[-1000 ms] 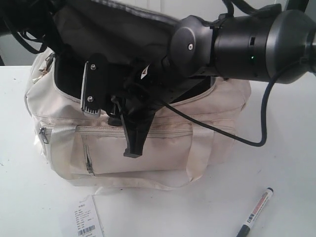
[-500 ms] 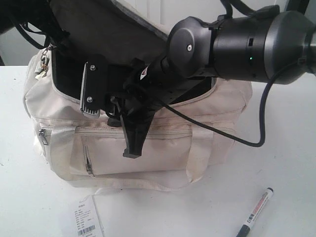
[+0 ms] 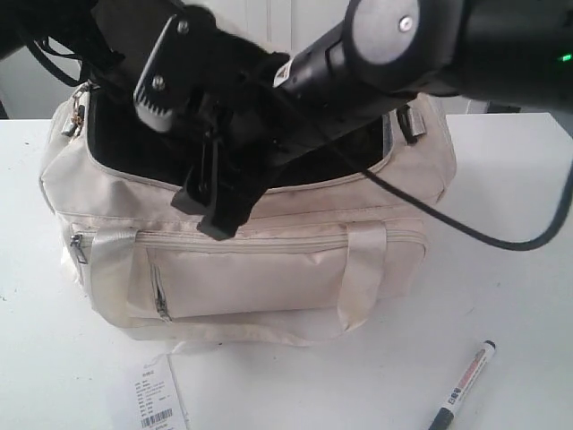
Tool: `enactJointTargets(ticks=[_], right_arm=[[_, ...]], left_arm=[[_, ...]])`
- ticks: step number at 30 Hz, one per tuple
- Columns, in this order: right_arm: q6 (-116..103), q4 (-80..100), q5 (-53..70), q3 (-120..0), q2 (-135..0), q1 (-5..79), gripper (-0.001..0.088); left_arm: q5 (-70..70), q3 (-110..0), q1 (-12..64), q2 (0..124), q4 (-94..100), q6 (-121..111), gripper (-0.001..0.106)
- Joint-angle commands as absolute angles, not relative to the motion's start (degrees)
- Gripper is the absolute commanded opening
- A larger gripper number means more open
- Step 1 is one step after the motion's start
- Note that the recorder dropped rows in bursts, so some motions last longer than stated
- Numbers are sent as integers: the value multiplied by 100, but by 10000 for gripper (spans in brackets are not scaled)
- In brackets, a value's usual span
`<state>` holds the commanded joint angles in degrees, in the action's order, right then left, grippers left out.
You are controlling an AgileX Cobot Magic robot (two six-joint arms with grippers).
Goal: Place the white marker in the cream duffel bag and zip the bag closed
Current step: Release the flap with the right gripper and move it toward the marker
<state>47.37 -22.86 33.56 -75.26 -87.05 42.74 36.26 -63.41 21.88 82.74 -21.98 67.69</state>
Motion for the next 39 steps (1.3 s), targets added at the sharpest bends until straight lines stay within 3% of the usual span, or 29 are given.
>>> enactJointTargets(ticks=[5, 8, 14, 24, 39], right_arm=[[3684, -2023, 4257, -7526, -8196, 4274, 741], [3000, -1203, 5059, -7526, -7995, 4263, 681], [2476, -404, 6364, -7526, -7682, 4062, 431], [2700, -323, 6544, -7034, -7028, 3533, 2], [2155, -318, 6996, -5414, -6506, 2591, 0]], left_arm=[[3626, -6341, 2188, 8274, -2198, 6769, 294], [3626, -6341, 2188, 8274, -2198, 6769, 294], [3626, -6341, 2188, 8274, -2198, 6769, 294], [3626, -6341, 2188, 8274, -2198, 6769, 294], [3626, -6341, 2188, 8274, -2198, 6769, 294]])
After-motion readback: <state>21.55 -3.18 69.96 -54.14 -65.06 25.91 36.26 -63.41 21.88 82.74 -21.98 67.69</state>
